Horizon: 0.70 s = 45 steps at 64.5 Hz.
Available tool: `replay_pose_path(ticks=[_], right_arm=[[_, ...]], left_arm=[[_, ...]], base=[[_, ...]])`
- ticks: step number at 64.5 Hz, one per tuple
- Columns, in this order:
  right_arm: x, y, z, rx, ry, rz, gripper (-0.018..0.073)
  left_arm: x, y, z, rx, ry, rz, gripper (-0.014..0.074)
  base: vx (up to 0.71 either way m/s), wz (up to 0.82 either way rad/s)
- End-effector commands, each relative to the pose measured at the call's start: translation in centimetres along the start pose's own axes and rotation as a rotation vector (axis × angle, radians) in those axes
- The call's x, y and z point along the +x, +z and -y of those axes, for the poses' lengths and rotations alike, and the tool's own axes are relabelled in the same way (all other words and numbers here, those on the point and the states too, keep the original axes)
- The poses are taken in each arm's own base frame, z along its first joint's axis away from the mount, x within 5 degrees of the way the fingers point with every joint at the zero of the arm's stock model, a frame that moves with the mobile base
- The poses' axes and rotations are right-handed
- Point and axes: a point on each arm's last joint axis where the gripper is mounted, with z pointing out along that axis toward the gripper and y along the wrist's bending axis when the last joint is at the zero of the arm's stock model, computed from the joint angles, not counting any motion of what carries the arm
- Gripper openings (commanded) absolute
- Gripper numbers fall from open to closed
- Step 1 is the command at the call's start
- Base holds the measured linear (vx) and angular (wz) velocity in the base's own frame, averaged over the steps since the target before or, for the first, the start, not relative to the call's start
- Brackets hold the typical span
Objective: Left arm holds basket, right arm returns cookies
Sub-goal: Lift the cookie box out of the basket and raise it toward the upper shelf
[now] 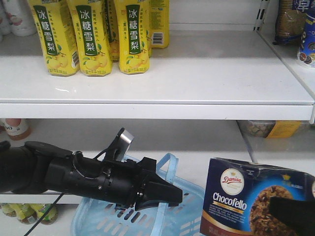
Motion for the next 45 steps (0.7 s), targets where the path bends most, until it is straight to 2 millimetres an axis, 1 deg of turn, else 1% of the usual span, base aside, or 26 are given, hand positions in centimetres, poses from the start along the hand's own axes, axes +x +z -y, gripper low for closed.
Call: replay_pose_path(ticks=[1,8,14,27,31,36,41,45], right_arm=[[-1.2,-2.4,-1.0,-0.066,-0.052,0.219,0.0230],[-1.6,-4.1,-1.2,-0.090,-0.106,0.383,0.0232],[-2.4,-4.7,-1.4,-0.098,-0.136,0.497,0.0234],[-5.6,-6.2,-2.2,-0.039,-0.287,0.755,0.0237],[-6.8,-6.0,-2.4,-0.006,-0.336,0.786,0.0239],[-8.3,-5.1,-2.7,0.039,-0.388,0.777,0.0239],[-10.0,-3.8,-2.9,0.086,-0.445,0.752,0.0239],[-11.4,-2.2,-3.0,0.124,-0.491,0.717,0.0239]], left_arm=[[-0.3,-0.5,2.2,0.086,0.041,0.029,-0.0006],[-0.3,-0.5,2.2,0.086,0.041,0.029,-0.0006],[-0.3,-0.5,2.2,0.086,0.041,0.029,-0.0006],[-0.3,-0.5,2.2,0.086,0.041,0.029,-0.0006],[-0.3,-0.5,2.2,0.086,0.041,0.029,-0.0006],[-0.3,-0.5,2.2,0.086,0.041,0.029,-0.0006],[-0.3,-0.5,2.2,0.086,0.041,0.029,-0.0006],[-0.3,-0.5,2.2,0.086,0.041,0.029,-0.0006]], base=[[0.00,0.00],[0.00,0.00],[0.00,0.00],[0.00,0.00],[0.00,0.00],[0.00,0.00],[0.00,0.00],[0.00,0.00]])
